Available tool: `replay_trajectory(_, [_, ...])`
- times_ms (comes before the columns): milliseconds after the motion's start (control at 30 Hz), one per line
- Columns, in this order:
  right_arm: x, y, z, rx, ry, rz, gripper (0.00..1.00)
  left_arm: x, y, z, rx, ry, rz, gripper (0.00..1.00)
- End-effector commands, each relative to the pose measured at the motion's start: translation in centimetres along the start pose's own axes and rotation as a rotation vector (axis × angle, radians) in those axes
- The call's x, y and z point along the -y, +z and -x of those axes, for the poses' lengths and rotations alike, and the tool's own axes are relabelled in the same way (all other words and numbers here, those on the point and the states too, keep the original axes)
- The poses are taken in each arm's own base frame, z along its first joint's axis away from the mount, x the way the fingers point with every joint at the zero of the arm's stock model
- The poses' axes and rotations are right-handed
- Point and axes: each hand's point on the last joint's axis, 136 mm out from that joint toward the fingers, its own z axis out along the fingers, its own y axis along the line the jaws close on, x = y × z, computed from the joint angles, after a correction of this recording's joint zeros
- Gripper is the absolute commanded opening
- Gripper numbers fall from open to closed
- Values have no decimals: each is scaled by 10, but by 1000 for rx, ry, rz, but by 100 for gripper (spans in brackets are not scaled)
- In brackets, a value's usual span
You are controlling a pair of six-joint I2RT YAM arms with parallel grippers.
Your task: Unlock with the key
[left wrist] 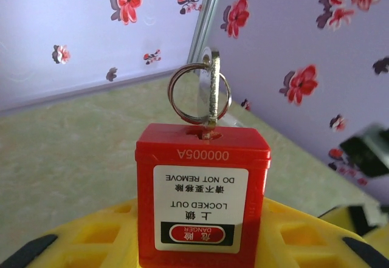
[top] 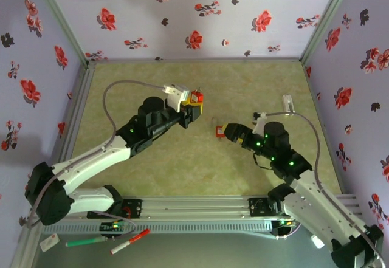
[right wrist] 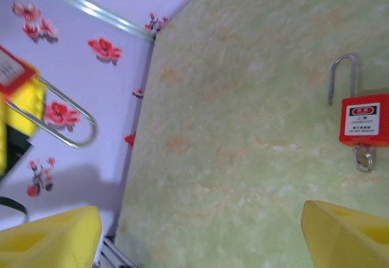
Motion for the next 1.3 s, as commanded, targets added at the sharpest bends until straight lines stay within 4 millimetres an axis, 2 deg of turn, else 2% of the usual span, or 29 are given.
replay_trajectory(0, [-15,10,19,95,-98,38,86,4,2,2,-27,-93,-7,0])
replay_trajectory(133, [-4,17,17,65,-115,-32,86,-9,1,-10,-95,13,71,0])
replay_trajectory(433, [22,-3,12,61,-190,-180,91,-50,-6,-80,-470,397,195,0])
replay_trajectory(567, [28,-8,8,40,-200,-214,92,-62,-8,-103,-575,524,195,0])
replay_trajectory(700, [34,-10,4,21,-197,-241,92,-59,-11,-128,-707,581,114,0])
replay_trajectory(833, [38,-11,1,2,-195,-258,92,-45,-23,-162,-893,570,-49,0])
replay_trajectory(967, [39,-14,0,-8,-200,-270,93,-47,-33,-194,-1056,568,-126,0])
replay_trajectory(1100, [39,-15,-1,-12,-203,-275,93,-47,-37,-217,-1128,568,-194,0])
replay_trajectory(1267, [39,-18,0,-14,-207,-286,93,-56,-30,-239,-1180,558,-219,0])
